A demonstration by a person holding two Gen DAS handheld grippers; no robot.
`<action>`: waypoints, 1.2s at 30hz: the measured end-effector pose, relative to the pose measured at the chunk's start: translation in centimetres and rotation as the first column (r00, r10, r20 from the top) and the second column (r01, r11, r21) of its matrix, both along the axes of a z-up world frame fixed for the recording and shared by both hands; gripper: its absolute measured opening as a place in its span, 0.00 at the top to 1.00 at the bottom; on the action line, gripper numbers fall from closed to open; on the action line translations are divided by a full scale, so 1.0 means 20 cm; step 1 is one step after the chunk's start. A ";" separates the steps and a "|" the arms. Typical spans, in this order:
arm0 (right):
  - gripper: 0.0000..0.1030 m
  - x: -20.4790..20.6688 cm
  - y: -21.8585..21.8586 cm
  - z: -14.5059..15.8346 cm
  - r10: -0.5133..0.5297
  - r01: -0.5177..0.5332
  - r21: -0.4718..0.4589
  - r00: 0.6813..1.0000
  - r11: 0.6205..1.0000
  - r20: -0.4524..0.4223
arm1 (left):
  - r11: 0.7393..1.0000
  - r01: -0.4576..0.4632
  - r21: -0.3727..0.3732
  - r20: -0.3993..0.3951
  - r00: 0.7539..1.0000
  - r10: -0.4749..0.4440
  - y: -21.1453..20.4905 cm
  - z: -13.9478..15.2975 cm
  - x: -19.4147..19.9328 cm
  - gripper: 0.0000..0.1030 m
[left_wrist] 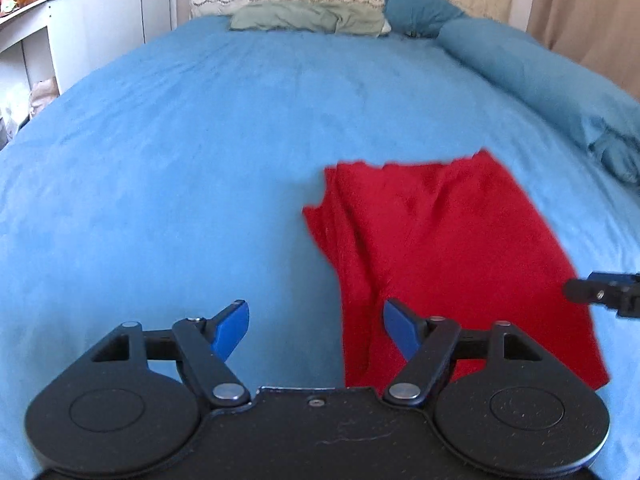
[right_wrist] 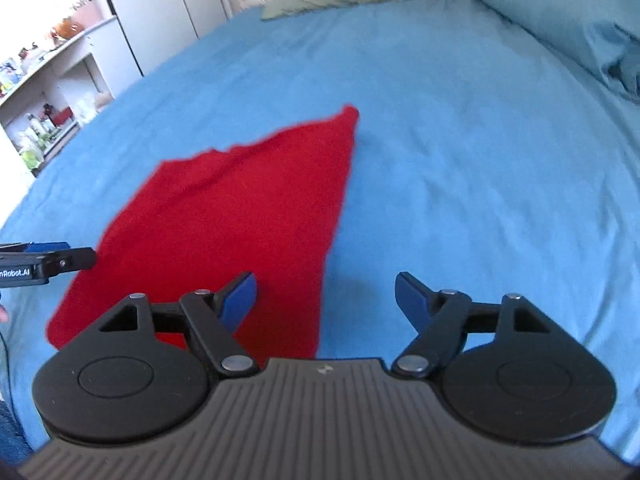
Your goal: Fold small clothes
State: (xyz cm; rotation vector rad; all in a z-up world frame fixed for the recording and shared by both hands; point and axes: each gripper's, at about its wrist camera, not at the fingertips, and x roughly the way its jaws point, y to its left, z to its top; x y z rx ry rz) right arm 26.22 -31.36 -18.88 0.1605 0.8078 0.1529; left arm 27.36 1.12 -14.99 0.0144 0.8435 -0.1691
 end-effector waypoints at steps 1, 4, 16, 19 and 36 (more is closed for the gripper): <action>0.11 0.01 0.01 -0.02 -0.005 0.005 0.002 1.000 1.000 -0.003 | 1.000 -0.002 0.007 -0.017 1.000 0.002 -0.01 -0.03 0.01 0.23; 0.11 0.01 0.01 -0.02 -0.018 0.018 0.012 1.000 1.000 -0.001 | 0.999 -0.035 -0.031 -0.051 0.998 0.033 0.03 -0.05 0.03 0.22; 0.00 -0.36 0.09 0.59 0.005 0.002 -0.041 0.983 0.999 0.184 | 1.000 -0.008 0.011 0.152 0.988 0.007 -0.03 0.59 -0.26 0.04; 0.00 -0.52 0.11 0.77 0.000 0.014 -0.059 0.975 0.998 0.221 | 0.998 -0.021 0.060 0.232 0.973 0.007 -0.06 0.79 -0.41 0.00; 0.00 -1.21 0.31 0.94 -0.143 0.157 -0.157 0.985 0.975 0.095 | 0.995 -0.076 0.072 0.200 0.978 0.060 -0.05 0.84 -1.12 0.00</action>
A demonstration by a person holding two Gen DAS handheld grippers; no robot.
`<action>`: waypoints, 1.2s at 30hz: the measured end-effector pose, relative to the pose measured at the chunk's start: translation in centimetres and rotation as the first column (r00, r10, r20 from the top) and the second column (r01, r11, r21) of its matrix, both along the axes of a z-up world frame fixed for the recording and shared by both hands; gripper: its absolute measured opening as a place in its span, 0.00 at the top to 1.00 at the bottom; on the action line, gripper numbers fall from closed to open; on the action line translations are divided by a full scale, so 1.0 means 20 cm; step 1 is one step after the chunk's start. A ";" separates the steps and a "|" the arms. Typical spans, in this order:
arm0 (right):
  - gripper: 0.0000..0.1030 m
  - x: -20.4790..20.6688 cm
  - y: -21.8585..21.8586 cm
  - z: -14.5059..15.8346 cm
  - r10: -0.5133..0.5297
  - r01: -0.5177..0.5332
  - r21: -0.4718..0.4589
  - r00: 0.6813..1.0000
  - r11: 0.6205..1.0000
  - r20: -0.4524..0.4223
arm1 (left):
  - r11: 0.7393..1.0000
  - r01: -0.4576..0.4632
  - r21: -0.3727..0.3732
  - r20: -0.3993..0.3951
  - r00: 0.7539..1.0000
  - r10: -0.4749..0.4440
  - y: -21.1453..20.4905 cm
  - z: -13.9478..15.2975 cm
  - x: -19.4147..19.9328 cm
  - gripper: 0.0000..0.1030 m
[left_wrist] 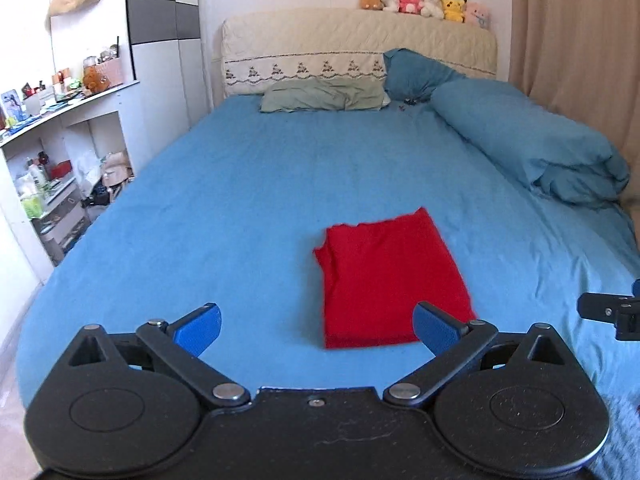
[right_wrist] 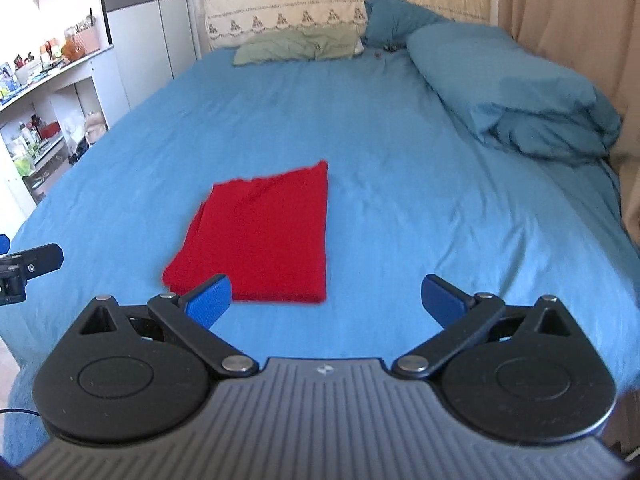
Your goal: Fold small clothes
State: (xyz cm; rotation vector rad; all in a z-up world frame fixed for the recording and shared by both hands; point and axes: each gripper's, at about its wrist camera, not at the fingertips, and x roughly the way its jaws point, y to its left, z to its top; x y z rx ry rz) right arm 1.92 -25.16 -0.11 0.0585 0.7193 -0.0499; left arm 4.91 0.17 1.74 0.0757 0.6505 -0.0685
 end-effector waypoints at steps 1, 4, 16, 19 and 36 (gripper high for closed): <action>0.00 -0.02 0.01 -0.02 -0.003 0.003 0.000 1.000 1.000 -0.011 | 1.000 -0.001 0.002 -0.006 1.000 0.001 0.01 -0.01 -0.02 0.00; 0.00 -0.08 0.03 -0.08 -0.015 0.015 0.002 0.999 1.000 -0.042 | 1.000 0.005 -0.016 -0.018 1.000 -0.005 0.02 -0.04 -0.07 0.00; 0.00 -0.14 0.00 -0.14 -0.051 0.050 -0.019 0.996 0.999 -0.067 | 0.999 0.029 0.033 -0.027 0.999 -0.029 -0.02 -0.10 -0.14 0.00; 0.00 -0.15 -0.01 -0.14 -0.053 0.052 -0.016 0.997 0.999 -0.064 | 0.999 0.032 0.030 -0.025 0.999 -0.032 -0.03 -0.10 -0.15 0.00; 0.00 -0.16 0.02 -0.11 -0.052 0.051 -0.013 0.997 0.999 -0.056 | 0.998 0.049 0.041 -0.009 0.999 -0.049 -0.04 -0.08 -0.18 0.00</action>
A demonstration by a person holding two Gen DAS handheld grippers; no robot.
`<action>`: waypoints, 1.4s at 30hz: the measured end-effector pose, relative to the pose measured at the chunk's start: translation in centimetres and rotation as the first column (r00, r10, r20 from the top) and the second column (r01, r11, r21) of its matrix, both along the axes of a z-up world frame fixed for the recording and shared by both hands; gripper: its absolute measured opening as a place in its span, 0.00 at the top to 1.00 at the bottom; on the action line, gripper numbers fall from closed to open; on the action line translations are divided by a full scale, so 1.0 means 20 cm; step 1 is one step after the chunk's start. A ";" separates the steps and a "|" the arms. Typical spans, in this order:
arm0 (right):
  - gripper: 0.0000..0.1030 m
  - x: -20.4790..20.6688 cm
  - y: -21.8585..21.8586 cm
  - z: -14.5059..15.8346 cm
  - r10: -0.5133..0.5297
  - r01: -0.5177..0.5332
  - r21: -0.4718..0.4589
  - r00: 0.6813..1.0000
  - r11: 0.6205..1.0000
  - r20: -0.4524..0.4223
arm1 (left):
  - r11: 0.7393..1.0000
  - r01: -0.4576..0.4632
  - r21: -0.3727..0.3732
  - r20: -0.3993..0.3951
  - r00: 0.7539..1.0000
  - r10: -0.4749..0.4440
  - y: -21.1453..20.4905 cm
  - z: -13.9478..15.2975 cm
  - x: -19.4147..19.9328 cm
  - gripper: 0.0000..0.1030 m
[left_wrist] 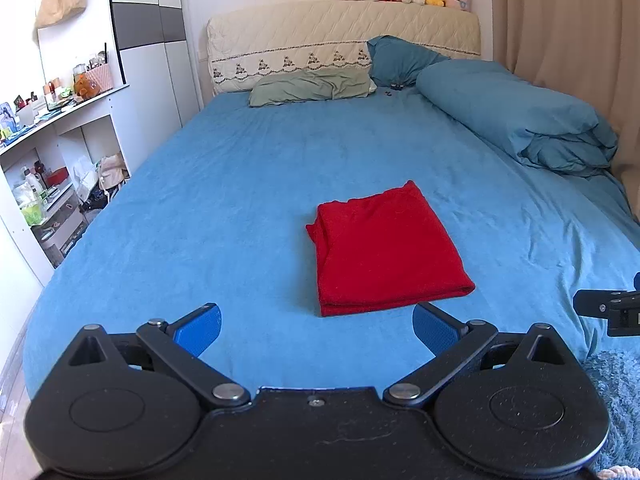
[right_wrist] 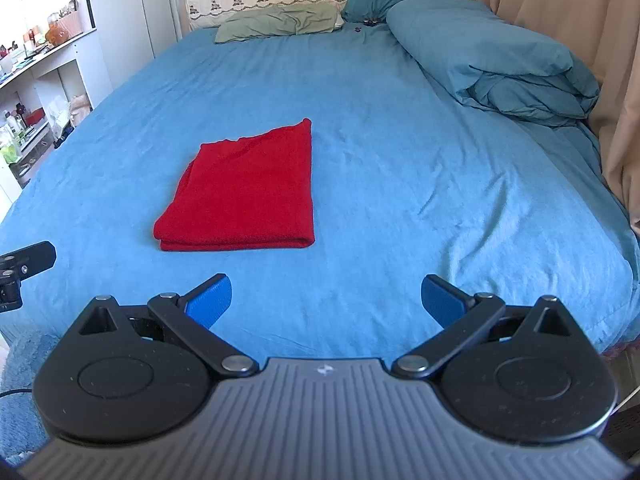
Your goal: Fold small clothes
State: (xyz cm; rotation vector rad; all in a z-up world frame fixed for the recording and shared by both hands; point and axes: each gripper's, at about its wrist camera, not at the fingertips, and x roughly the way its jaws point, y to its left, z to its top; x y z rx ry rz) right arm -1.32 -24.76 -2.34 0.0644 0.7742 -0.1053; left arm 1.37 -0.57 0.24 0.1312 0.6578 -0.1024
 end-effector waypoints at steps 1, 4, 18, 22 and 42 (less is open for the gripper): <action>0.00 0.00 0.01 0.00 0.001 -0.001 -0.002 1.000 1.000 0.000 | 1.000 0.001 -0.001 0.002 1.000 -0.001 0.00 0.00 0.00 0.00; 0.00 0.00 0.02 0.00 0.000 0.000 0.002 1.000 1.000 0.000 | 1.000 0.002 -0.002 0.005 1.000 -0.002 0.00 0.01 -0.01 0.00; 0.00 0.00 0.03 0.00 -0.001 0.001 -0.001 1.000 1.000 0.000 | 1.000 0.008 0.009 0.017 1.000 -0.008 0.01 0.02 -0.02 0.00; 0.00 0.00 0.03 0.00 0.002 -0.002 0.000 1.000 1.000 0.000 | 1.000 0.008 0.006 0.015 1.000 -0.008 0.01 0.02 -0.02 0.00; 0.00 0.01 0.03 -0.01 0.003 -0.003 0.004 1.000 1.000 -0.002 | 1.000 -0.005 0.000 0.023 1.000 0.005 0.04 0.03 -0.01 0.00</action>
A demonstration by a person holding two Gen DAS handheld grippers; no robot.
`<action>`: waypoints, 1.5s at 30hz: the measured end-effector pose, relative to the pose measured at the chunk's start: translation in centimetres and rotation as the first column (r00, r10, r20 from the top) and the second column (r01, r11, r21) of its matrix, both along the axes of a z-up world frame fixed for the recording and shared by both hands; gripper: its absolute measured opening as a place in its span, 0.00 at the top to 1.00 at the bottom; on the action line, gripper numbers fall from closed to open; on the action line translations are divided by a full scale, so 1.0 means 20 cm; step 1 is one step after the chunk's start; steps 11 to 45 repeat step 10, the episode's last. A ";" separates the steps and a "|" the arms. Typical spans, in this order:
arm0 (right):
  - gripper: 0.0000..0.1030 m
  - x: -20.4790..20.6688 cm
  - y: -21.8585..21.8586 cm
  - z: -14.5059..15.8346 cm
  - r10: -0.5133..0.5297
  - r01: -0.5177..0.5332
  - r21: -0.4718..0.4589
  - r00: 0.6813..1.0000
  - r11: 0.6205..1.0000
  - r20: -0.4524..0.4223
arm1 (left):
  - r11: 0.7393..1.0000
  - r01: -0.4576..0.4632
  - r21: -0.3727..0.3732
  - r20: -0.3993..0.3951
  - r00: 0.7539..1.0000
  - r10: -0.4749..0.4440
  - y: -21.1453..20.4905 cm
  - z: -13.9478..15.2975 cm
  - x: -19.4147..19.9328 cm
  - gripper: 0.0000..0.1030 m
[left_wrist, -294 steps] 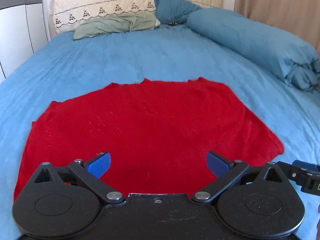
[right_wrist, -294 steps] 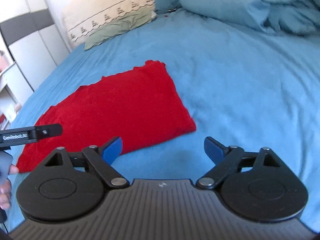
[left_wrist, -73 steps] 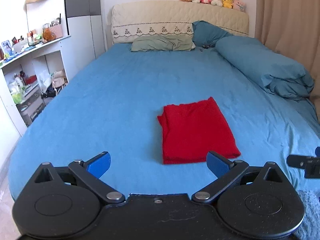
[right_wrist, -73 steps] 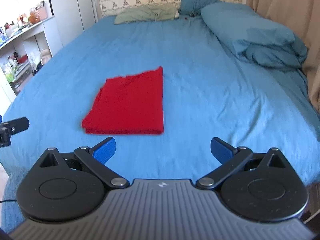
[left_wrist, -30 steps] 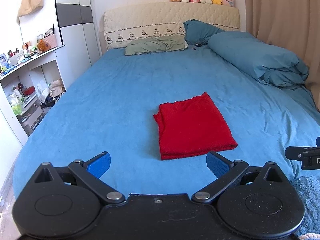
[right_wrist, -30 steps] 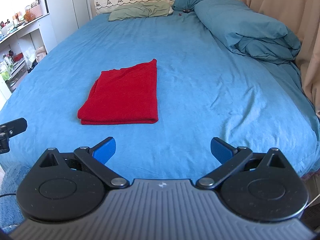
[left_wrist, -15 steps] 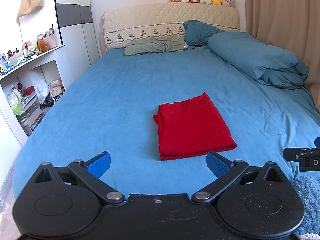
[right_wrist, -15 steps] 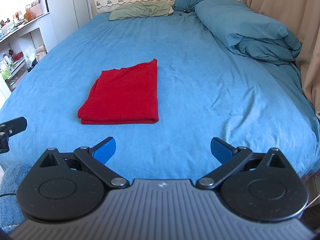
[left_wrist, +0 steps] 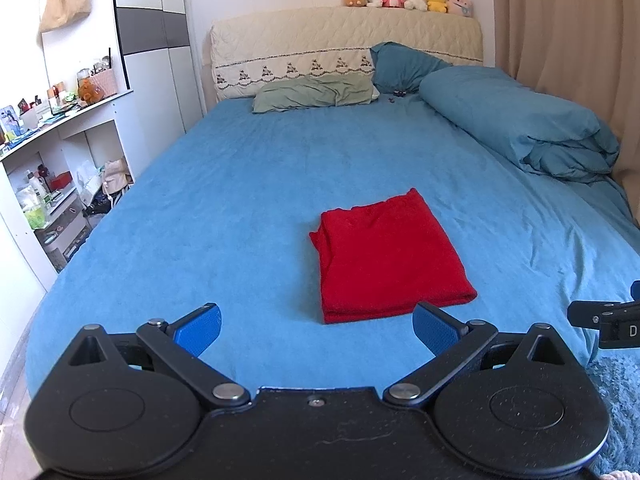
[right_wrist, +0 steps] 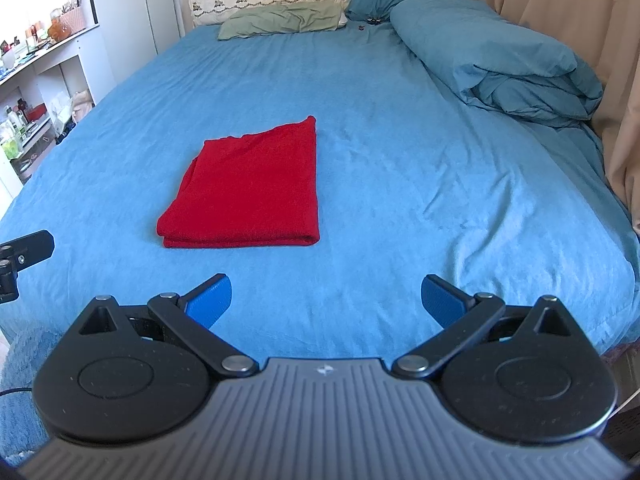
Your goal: Fold small clothes
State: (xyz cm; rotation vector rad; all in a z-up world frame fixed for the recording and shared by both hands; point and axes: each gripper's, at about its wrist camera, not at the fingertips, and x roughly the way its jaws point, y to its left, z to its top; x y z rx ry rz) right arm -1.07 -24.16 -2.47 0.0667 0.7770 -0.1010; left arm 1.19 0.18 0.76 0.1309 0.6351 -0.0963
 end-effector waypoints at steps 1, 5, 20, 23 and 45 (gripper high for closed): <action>0.00 0.00 0.00 0.00 -0.001 0.001 0.001 1.000 1.000 0.002 | 1.000 -0.003 0.001 0.003 1.000 0.003 0.00 0.00 0.00 0.00; 0.00 0.01 -0.01 0.00 -0.001 0.001 0.003 1.000 1.000 0.006 | 1.000 -0.015 0.019 0.024 1.000 0.014 0.00 0.00 -0.01 0.00; 0.00 0.02 -0.02 0.00 -0.002 0.002 0.004 1.000 1.000 0.006 | 1.000 -0.005 0.017 0.030 1.000 0.004 -0.01 -0.01 0.00 0.00; 0.00 0.02 -0.02 0.00 -0.002 0.002 0.004 1.000 1.000 0.006 | 1.000 -0.005 0.017 0.030 1.000 0.004 -0.01 -0.01 0.00 0.00; 0.00 0.02 -0.02 0.00 -0.002 0.002 0.004 1.000 1.000 0.006 | 1.000 -0.005 0.017 0.030 1.000 0.004 -0.01 -0.01 0.00 0.00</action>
